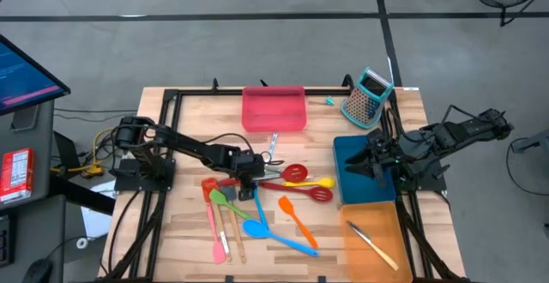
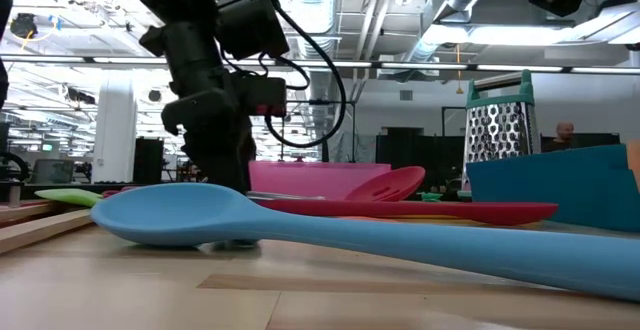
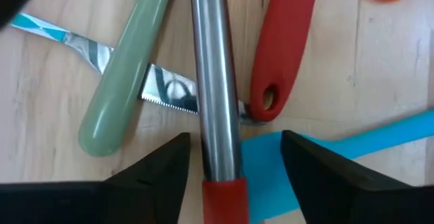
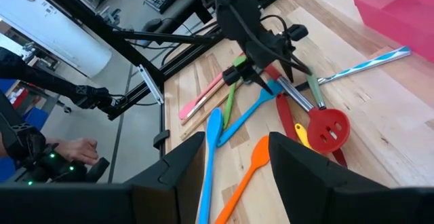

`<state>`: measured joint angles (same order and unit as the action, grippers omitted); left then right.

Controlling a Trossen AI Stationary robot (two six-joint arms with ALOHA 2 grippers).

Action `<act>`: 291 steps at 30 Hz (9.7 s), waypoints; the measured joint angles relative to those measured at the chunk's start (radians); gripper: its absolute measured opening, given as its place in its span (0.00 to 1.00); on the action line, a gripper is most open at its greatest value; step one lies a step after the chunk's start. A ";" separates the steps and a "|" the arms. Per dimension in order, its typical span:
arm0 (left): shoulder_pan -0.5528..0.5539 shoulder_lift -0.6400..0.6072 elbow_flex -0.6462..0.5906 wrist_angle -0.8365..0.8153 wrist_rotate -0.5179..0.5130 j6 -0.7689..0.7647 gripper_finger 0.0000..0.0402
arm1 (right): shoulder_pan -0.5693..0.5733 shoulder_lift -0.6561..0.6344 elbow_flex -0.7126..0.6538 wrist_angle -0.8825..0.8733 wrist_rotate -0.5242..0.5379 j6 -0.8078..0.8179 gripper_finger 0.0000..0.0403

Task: Pick & Place Kitchen Items
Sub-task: Put the red serving spoon into the red bin, then put the blue serving spoon into the red bin

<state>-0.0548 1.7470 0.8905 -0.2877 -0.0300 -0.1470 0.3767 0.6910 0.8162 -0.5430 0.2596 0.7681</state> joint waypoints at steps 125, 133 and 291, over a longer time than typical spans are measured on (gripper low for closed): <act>0.721 -0.346 0.337 -0.470 0.229 0.207 0.09 | -0.024 0.003 0.000 0.004 0.064 0.043 0.40; 0.721 -0.256 0.396 -0.504 0.157 0.327 0.09 | -0.078 0.003 0.000 0.004 0.064 0.044 0.40; -0.355 0.048 0.455 -0.164 -0.027 -0.041 0.48 | -0.109 0.009 -0.001 -0.131 -0.078 0.042 0.40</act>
<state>-0.4095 1.7950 1.3457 -0.4521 -0.0575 -0.1878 0.2680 0.6997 0.8148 -0.6743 0.1816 0.8101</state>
